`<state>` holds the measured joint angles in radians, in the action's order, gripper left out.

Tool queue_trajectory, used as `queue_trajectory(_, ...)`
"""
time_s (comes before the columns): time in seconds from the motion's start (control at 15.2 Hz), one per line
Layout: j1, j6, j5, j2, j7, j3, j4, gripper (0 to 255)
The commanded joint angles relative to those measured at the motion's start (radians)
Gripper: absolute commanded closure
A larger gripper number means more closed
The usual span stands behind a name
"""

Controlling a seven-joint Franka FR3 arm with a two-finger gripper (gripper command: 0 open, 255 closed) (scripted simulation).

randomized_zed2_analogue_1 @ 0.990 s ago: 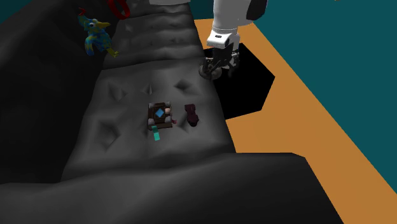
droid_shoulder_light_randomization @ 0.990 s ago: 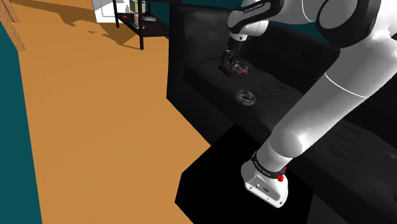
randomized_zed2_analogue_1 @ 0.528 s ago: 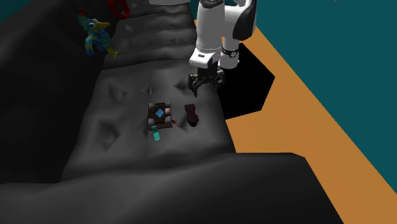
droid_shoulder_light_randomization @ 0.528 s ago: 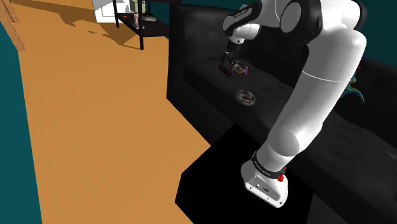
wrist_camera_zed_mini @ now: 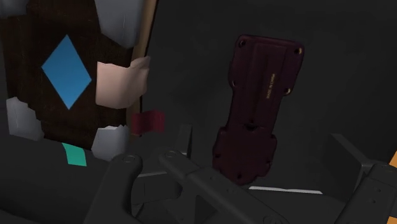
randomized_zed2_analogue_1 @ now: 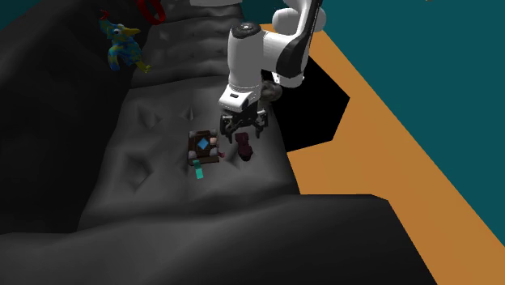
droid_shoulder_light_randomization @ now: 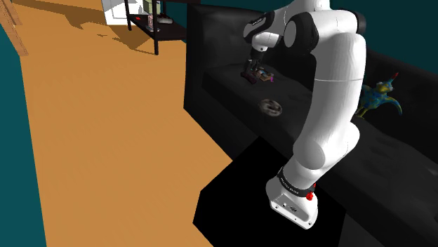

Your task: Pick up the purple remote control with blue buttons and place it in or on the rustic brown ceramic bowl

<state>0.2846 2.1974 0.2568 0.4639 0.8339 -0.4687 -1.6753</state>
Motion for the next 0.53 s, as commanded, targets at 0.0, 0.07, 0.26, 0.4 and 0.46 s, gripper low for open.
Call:
queue_trajectory(0.0, 0.008, 0.016, 0.012, 0.025, 0.007, 0.007, 0.008, 0)
queue_trajectory(0.07, 0.01, 0.025, 0.016, 0.032, 0.009, 0.009, 0.006, 0)
queue_trajectory(0.26, 0.016, 0.052, 0.029, 0.057, 0.017, 0.017, 0.001, 0)
queue_trajectory(0.4, 0.017, 0.057, 0.031, 0.062, 0.018, 0.019, 0.0, 0)
queue_trajectory(0.46, 0.017, 0.057, 0.031, 0.062, 0.018, 0.019, 0.001, 0)
